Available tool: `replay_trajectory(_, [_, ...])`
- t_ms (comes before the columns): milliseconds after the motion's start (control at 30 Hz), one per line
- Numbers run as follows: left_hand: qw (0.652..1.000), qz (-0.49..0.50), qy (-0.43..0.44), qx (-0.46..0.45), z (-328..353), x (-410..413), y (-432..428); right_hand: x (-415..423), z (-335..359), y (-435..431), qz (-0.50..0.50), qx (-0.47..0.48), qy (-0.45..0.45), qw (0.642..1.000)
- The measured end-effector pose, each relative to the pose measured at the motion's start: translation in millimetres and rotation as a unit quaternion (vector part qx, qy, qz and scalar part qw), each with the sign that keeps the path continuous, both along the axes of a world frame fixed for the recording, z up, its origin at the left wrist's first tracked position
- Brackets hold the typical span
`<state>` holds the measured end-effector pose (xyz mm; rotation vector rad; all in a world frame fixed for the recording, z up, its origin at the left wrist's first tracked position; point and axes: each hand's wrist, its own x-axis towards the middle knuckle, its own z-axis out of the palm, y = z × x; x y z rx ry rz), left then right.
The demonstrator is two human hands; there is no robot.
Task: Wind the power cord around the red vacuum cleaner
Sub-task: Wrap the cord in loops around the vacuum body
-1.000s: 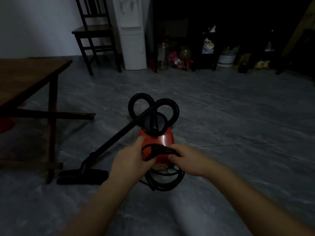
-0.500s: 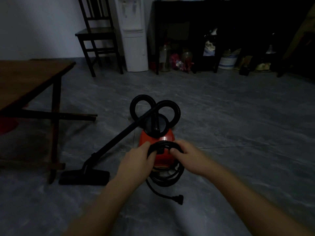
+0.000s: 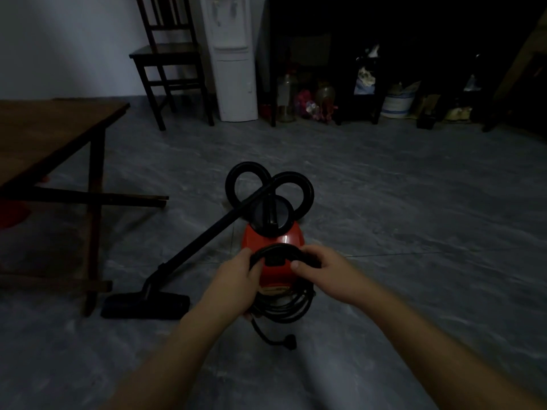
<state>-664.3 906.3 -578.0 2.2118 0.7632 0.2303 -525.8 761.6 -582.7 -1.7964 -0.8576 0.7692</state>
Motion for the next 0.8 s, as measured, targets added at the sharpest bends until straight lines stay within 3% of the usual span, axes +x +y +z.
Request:
replay_trajectory(167, [0.994,0.080,-0.029,-0.067,-1.0,-1.5,7.8,7.2,-17.7,-6.9,-0.013,-0.064,-0.020,0.998])
replay_trajectory(400, [0.991,0.076,-0.039,-0.105,-4.7,5.3,3.8,1.0,-52.0,-20.8,-0.008,-0.195,-0.035,0.980])
replay_trajectory(600, [0.963,0.091,-0.070,-0.244,-3.6,12.9,-5.2,-9.6,-64.4,-33.6,-0.039,-0.286,0.071,0.955])
replay_trajectory(800, [0.943,0.068,-0.078,-0.317,-3.0,18.3,-12.3,-16.8,-68.2,-31.5,-0.099,-0.224,0.254,0.936])
